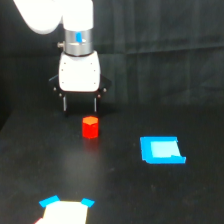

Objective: Pick up the red object from the table

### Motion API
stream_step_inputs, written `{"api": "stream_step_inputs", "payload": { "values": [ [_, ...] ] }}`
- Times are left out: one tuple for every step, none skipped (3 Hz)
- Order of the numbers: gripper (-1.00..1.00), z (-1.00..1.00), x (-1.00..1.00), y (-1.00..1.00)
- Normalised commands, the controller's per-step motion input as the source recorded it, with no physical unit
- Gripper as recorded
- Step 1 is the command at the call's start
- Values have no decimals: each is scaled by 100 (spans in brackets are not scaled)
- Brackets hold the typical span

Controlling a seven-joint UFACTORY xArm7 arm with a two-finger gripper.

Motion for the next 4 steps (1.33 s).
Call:
{"api": "stream_step_inputs", "payload": {
  "values": [
    [100,-9,42,-100],
    [100,7,63,-100],
    [-100,-90,-43,-70],
    [-100,12,-77,2]
  ]
}}
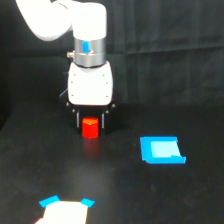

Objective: Pick up the red object from the table

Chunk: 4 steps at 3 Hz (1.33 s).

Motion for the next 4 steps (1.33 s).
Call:
{"api": "stream_step_inputs", "payload": {
  "values": [
    [-100,20,-14,-70],
    [-100,100,5,-100],
    [-53,100,-8,-100],
    [-69,100,56,-70]
  ]
}}
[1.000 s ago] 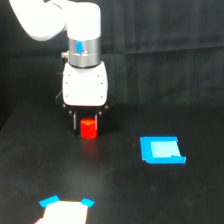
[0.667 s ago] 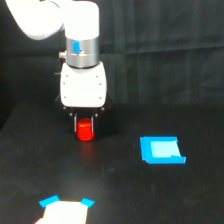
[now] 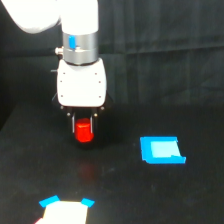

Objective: Pick up the red object from the table

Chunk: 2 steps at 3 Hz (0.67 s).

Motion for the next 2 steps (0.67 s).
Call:
{"api": "stream_step_inputs", "payload": {
  "values": [
    [-79,100,100,-30],
    [-39,100,100,-33]
  ]
}}
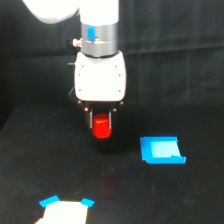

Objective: Pick up the red object from the table

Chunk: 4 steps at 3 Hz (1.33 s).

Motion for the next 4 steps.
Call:
{"api": "stream_step_inputs", "payload": {
  "values": [
    [-100,99,34,15],
    [-97,98,-3,12],
    [-100,96,23,-16],
    [-100,100,100,-30]
  ]
}}
